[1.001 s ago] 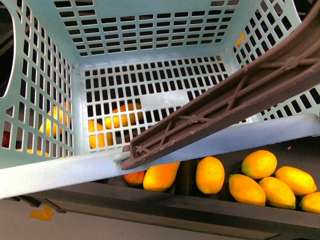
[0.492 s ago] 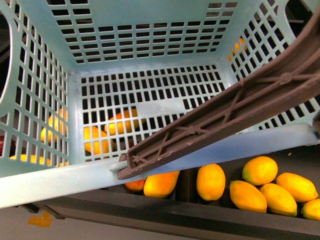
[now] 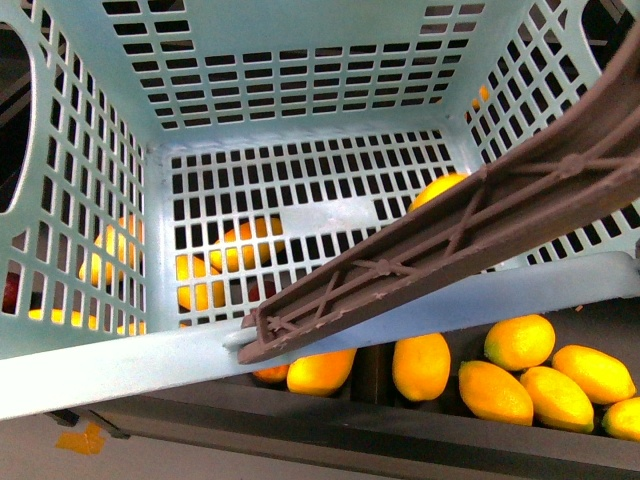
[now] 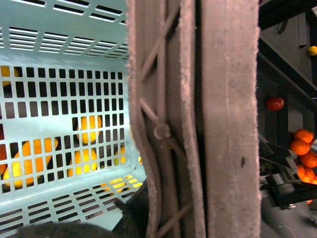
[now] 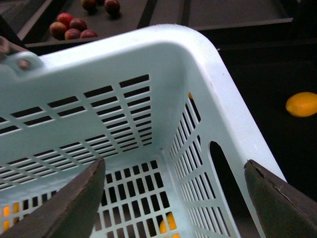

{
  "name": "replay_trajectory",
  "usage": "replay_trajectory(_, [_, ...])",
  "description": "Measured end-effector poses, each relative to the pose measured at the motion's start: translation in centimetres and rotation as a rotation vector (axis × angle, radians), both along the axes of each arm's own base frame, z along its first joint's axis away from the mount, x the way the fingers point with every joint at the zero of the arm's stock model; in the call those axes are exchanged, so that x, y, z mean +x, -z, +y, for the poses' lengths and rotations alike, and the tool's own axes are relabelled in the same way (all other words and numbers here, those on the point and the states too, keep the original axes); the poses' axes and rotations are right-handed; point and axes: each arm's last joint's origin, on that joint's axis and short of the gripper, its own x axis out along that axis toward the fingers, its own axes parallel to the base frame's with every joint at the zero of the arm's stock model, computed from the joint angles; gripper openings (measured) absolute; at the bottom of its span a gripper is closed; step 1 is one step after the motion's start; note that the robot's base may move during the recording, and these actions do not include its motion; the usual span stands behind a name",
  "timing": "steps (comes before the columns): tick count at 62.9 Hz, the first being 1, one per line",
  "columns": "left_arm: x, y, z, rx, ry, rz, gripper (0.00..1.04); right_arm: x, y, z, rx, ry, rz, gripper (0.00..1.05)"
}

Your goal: Pick lemon and mango into basket

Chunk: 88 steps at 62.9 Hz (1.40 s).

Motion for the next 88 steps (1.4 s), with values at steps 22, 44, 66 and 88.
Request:
replay_trajectory(22, [0.0, 0.0, 0.0, 0.0, -0.003, 0.0, 0.14, -5.8, -2.9, -4.7, 0.003, 0.411, -0.157, 0.96])
replay_trajectory(44, [0.0, 0.0, 0.0, -0.001, -0.006, 0.001, 0.14, -9.5, 1.0, -8.4, -0.116, -0.037, -0.297, 0.42])
replay_trajectory(66, [0.0, 0.0, 0.0, -0.002, -0.005, 0.001, 0.14, -12.5, 3.6, -10.5, -0.141, -0.037, -0.299, 0.02])
replay_trajectory(88, [0.0, 0.0, 0.0, -0.001, -0.005, 0.001, 0.14, -13.6, 4.5, -11.2, -0.143, -0.029, -0.301, 0.37])
